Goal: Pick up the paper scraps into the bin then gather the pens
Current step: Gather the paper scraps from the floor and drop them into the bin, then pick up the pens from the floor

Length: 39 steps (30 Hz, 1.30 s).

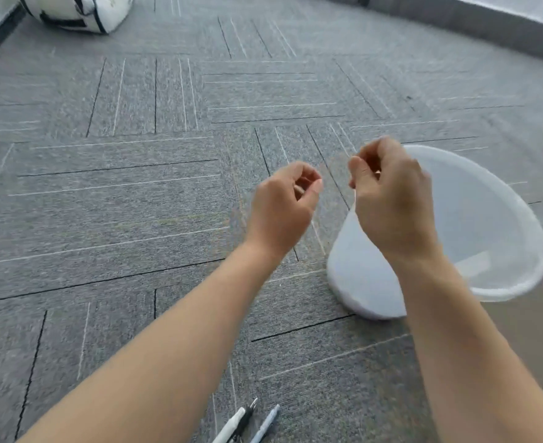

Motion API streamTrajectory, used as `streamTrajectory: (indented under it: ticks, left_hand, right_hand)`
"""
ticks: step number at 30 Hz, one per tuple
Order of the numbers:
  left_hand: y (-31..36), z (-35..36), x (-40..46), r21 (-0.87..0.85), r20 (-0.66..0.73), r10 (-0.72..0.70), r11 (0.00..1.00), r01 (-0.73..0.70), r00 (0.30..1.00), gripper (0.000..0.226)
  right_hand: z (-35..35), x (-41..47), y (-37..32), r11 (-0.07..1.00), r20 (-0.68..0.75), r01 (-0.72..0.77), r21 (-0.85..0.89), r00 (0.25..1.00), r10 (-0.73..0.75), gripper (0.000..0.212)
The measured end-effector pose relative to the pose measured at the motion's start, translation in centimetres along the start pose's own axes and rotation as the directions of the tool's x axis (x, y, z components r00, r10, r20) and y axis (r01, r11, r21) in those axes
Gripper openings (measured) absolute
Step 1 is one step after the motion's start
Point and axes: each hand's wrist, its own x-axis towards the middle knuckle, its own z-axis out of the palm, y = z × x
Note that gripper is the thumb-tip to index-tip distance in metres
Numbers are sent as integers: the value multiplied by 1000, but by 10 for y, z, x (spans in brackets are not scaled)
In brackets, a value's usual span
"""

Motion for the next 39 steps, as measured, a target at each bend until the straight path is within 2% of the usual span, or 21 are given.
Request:
streamTrajectory:
  ticks: [2, 4, 6, 8, 12, 15, 17, 20, 22, 25, 27, 33, 35, 39]
  left_hand:
    - [28, 18, 13, -10, 61, 102, 995, -102, 993, 4]
    - [46, 35, 17, 7, 137, 183, 983, -186, 973, 3]
    - [52, 49, 16, 44, 205, 216, 972, -230, 955, 3]
    - [52, 57, 12, 86, 250, 215, 966, -242, 944, 3]
    - [48, 54, 6, 75, 247, 213, 968, -238, 945, 3]
    - [35, 34, 1, 86, 188, 174, 978, -192, 967, 5]
    - [14, 15, -9, 137, 167, 117, 981, -140, 979, 5]
    - [-27, -17, -38, 240, 174, -20, 971, -23, 984, 5]
    - [-53, -34, -64, 327, 226, -132, 944, 52, 965, 6]
    - [-90, -52, -109, 432, 278, -299, 888, 160, 913, 5]
    - [-109, -61, -142, 483, 304, -366, 855, 189, 880, 4]
    - [-117, -75, -229, 575, 380, -487, 790, 212, 787, 5]
    - [-115, -75, -254, 599, 396, -498, 777, 194, 772, 7]
    - [-112, -73, -292, 643, 456, -500, 757, 116, 736, 27]
  right_hand:
    - [-34, 5, 19, 990, -21, -72, -123, 997, 70, 10]
    - [-53, 3, 46, 946, 51, -174, -273, 980, 195, 8]
    - [-63, -6, 66, 892, 122, -256, -372, 940, 320, 9]
    - [-70, -14, 75, 870, 78, -304, -387, 930, 360, 13]
    - [-76, -20, 72, 891, -29, -287, -352, 955, 296, 10]
    - [-70, -24, 50, 964, -63, -178, -200, 984, 168, 13]
    - [-57, -33, 26, 998, -17, -57, -35, 998, 56, 6]
    - [-14, -63, -1, 986, 211, 80, 144, 971, -110, 3]
    - [26, -91, -2, 977, 415, 110, 181, 892, -177, 3]
    - [79, -140, 17, 978, 675, 167, 123, 709, -206, 4]
    - [96, -171, 31, 968, 784, 236, 88, 583, -213, 7]
    - [110, -220, 57, 873, 915, 481, 86, 308, -260, 26]
    - [110, -226, 64, 831, 928, 543, 119, 236, -287, 32]
    - [108, -237, 74, 748, 946, 646, 154, 121, -300, 51]
